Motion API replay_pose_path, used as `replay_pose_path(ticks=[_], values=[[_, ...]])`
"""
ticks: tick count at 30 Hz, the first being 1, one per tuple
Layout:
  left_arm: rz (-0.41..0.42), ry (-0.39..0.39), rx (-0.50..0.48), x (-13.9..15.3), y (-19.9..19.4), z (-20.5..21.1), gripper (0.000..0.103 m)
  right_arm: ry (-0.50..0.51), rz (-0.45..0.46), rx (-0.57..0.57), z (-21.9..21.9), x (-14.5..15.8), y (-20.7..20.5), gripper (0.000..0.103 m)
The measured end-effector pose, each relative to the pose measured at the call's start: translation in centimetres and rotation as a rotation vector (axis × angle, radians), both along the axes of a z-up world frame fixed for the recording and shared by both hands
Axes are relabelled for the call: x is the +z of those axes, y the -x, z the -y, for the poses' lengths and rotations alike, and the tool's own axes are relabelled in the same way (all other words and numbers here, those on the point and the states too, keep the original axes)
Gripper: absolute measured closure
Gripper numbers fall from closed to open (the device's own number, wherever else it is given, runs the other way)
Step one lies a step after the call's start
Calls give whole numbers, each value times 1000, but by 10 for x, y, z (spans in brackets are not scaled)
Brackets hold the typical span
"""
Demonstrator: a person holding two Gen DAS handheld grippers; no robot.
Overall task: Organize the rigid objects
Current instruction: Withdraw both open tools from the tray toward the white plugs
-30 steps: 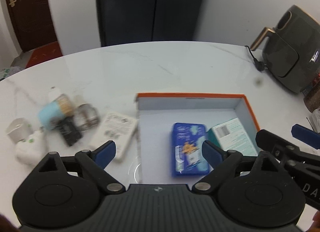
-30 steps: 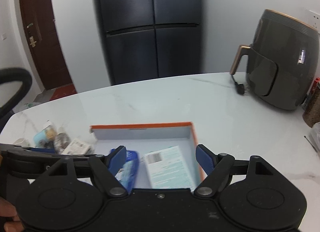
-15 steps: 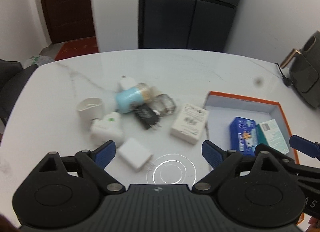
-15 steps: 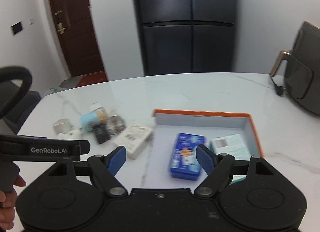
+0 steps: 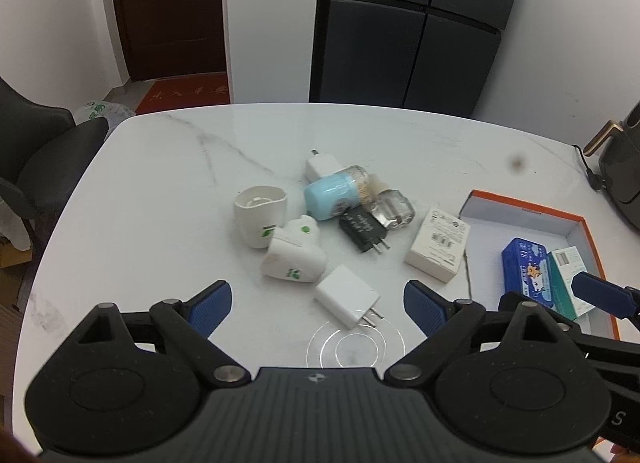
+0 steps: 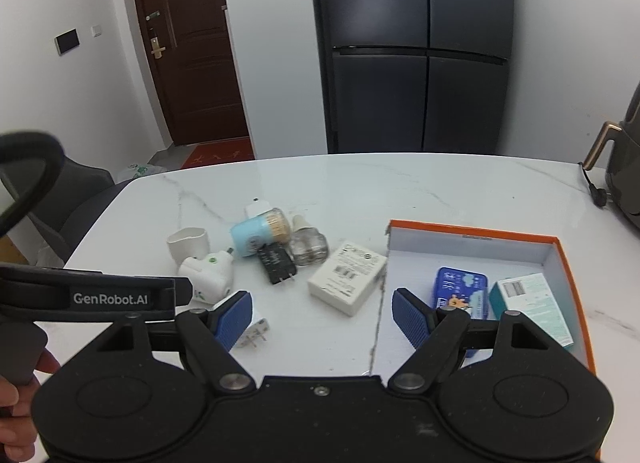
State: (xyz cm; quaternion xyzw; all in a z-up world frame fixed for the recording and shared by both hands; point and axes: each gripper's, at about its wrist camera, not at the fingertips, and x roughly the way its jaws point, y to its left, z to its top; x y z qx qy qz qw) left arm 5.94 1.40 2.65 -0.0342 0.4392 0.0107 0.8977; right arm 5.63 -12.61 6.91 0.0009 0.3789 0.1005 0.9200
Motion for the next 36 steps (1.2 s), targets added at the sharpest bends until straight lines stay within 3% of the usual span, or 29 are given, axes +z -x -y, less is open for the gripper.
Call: replay_pose_path(ticks=[36], values=[[-53, 2, 16, -23, -23, -73, 8, 1, -49, 26, -70, -26, -24, 12]])
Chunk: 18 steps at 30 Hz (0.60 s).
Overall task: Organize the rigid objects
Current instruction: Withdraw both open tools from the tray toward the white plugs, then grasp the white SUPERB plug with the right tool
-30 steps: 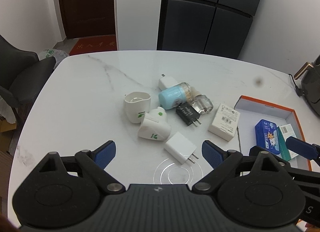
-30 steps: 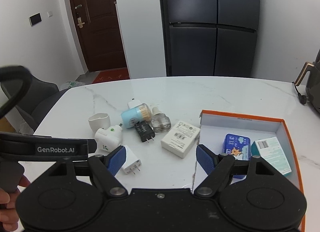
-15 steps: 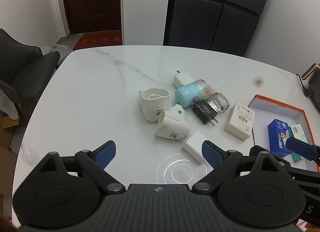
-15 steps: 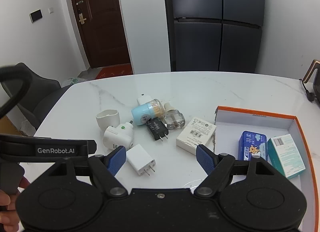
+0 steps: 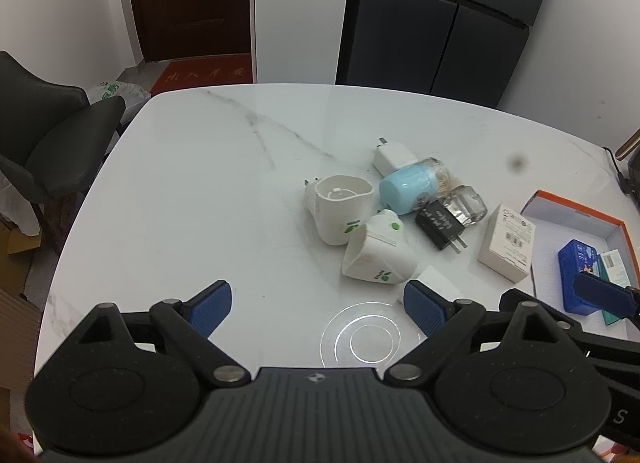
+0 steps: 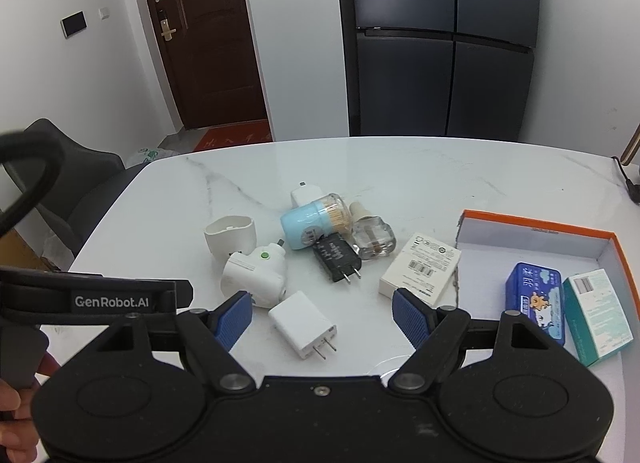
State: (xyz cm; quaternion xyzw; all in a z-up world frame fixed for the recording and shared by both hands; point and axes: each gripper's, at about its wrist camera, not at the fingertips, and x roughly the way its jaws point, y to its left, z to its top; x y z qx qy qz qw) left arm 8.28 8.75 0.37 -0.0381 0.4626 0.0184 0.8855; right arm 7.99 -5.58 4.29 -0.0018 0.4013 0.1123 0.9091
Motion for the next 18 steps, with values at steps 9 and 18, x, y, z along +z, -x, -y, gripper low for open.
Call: replay_pose_path(ticks=[9, 18], values=[[-17, -7, 26, -8, -6, -23, 8, -9, -27, 43, -16, -13, -8, 11], [-40, -17, 78, -15, -9, -53, 7, -6, -66, 145, -46, -40, -34, 5]])
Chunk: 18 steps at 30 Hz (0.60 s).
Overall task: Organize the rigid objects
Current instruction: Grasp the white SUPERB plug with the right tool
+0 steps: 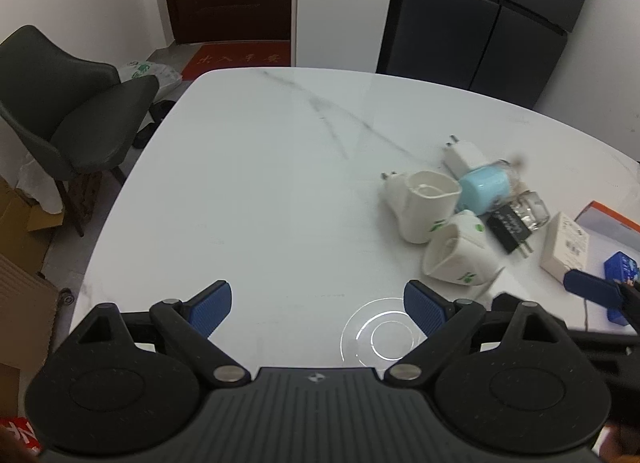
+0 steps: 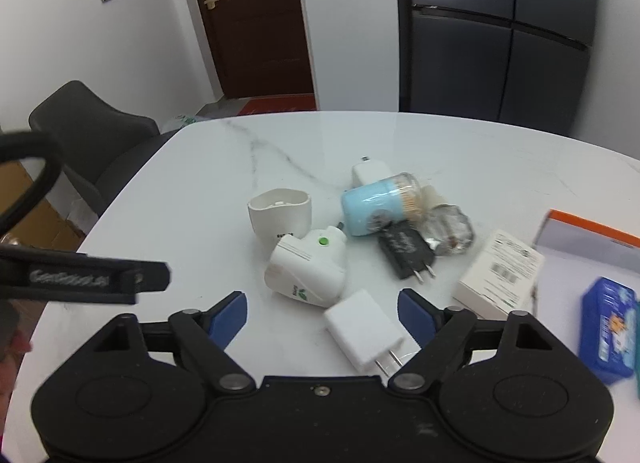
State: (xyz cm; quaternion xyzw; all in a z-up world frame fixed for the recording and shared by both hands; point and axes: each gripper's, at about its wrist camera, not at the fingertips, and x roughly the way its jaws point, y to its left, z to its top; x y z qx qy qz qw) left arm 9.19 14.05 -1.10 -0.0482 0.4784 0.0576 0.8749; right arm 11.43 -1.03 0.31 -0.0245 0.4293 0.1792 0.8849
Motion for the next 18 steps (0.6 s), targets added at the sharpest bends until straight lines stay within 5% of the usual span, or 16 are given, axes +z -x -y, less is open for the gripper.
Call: replay_pose_path(ticks=[14, 15, 16, 18], values=[[-26, 25, 12, -16, -13, -23, 7, -17, -116, -22, -33, -54, -64, 4], [-27, 30, 9, -17, -14, -23, 7, -11, -119, -17, -35, -57, -65, 7], [-24, 36, 4, -17, -16, -22, 7, 3, -118, -18, -36, -60, -66, 21], [-19, 48, -7, -18, -18, -21, 7, -14, -122, -21, -33, -61, -66, 25]])
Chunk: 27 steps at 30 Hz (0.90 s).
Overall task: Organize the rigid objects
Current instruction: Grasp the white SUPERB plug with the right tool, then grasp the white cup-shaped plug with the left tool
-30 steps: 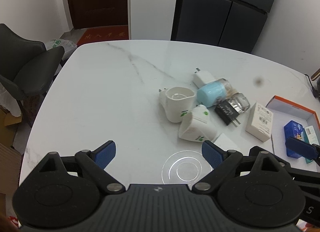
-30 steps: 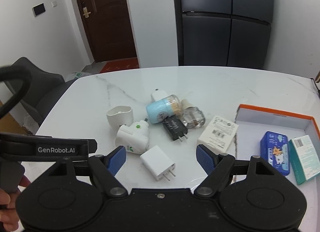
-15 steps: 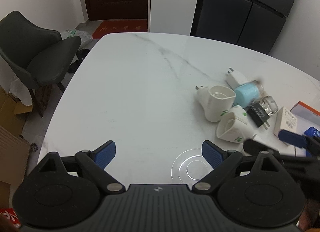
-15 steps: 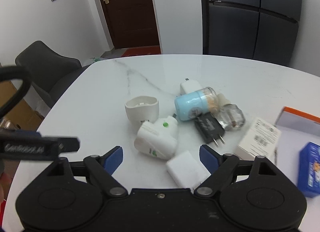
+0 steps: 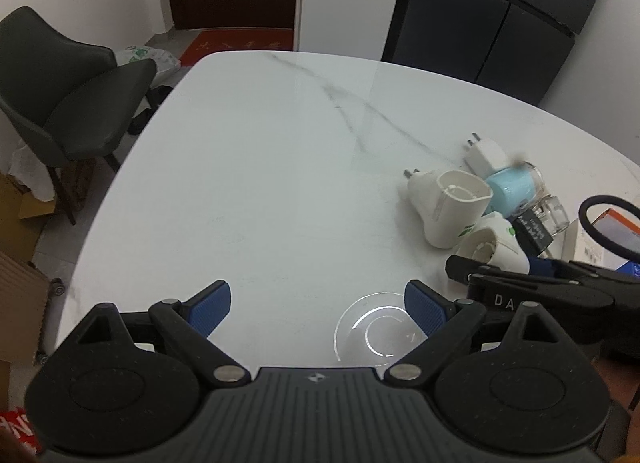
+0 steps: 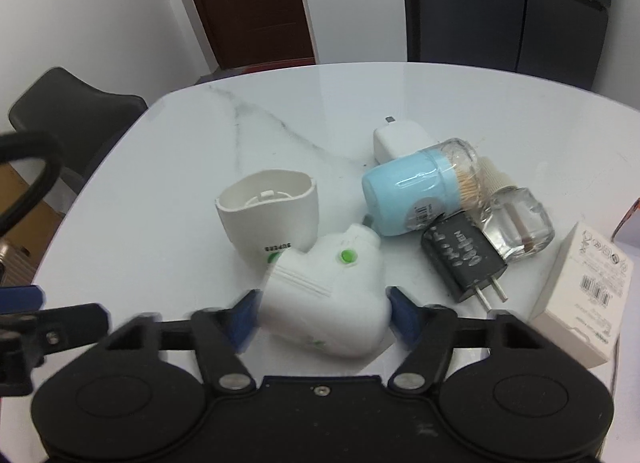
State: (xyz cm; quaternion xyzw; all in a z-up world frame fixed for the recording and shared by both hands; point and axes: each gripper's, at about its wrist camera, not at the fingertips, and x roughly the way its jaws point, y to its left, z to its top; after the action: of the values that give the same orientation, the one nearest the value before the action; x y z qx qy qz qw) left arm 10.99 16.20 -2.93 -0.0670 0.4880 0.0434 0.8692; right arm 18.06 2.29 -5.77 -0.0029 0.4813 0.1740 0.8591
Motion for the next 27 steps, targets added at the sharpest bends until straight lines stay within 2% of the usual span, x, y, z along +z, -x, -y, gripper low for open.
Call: replay_pose_path(ticks=[8, 12, 17, 24, 27], values=[[21, 33, -49, -10, -16, 22, 4, -53, 75, -51, 33, 22, 19, 25], [40, 69, -59, -15, -27, 34, 1, -82, 101, -123, 63, 33, 26, 25], [75, 23, -95, -23, -44, 56, 1, -108, 128, -189, 90, 44, 37, 25], [114, -88, -73, -43, -69, 76, 0, -132, 140, -228, 112, 59, 60, 25], [117, -94, -80, -50, -73, 77, 11, -137, 133, -242, 121, 62, 68, 25]])
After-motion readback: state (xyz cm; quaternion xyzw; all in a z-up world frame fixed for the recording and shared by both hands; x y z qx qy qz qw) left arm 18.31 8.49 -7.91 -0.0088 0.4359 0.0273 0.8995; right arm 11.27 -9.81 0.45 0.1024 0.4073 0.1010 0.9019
